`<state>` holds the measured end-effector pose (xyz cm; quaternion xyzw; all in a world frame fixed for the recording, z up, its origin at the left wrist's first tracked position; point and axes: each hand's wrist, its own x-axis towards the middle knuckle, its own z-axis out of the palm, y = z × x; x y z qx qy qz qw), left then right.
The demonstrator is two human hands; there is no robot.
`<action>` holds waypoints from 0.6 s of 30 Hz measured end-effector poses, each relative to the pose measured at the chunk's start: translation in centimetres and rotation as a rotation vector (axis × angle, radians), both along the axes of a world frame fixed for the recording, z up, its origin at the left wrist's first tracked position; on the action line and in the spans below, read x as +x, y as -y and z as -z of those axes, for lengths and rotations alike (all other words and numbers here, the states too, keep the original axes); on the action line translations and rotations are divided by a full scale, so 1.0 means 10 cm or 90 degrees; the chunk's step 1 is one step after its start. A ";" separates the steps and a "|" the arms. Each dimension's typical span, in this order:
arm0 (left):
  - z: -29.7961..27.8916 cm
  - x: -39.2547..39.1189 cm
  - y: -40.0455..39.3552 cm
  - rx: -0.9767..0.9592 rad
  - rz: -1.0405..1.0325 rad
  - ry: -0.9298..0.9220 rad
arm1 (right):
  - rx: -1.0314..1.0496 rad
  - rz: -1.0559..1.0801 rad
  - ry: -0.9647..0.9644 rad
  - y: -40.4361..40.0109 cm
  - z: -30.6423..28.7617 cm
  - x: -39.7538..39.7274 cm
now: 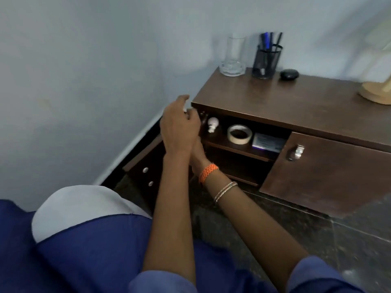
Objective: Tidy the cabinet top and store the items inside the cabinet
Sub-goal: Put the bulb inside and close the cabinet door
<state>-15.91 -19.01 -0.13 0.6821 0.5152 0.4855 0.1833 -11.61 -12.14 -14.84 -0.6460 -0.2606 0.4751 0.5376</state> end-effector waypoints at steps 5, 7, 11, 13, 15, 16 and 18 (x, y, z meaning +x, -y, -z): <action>0.11 -0.77 -0.16 -0.150 -0.093 0.045 | -0.059 -0.036 0.029 0.20 -0.88 -0.45; 0.20 -0.91 -0.18 -0.218 -0.077 0.037 | -0.091 -0.057 0.068 0.14 -0.85 -0.49; 0.43 -0.97 -0.16 -0.326 -0.030 -0.108 | -0.078 -0.100 0.120 0.24 -0.79 -0.45; 0.46 -0.93 -0.13 -0.383 -0.002 -0.164 | -0.070 -0.122 0.123 0.26 -0.76 -0.37; 0.44 -0.88 -0.13 -0.449 0.042 -0.207 | -0.072 -0.141 0.128 0.32 -0.78 -0.27; 0.43 -0.85 -0.13 -0.495 0.074 -0.234 | -0.076 -0.153 0.123 0.35 -0.78 -0.21; 0.42 -0.80 -0.11 -0.611 0.156 -0.270 | -0.084 -0.186 0.108 0.45 -0.80 -0.06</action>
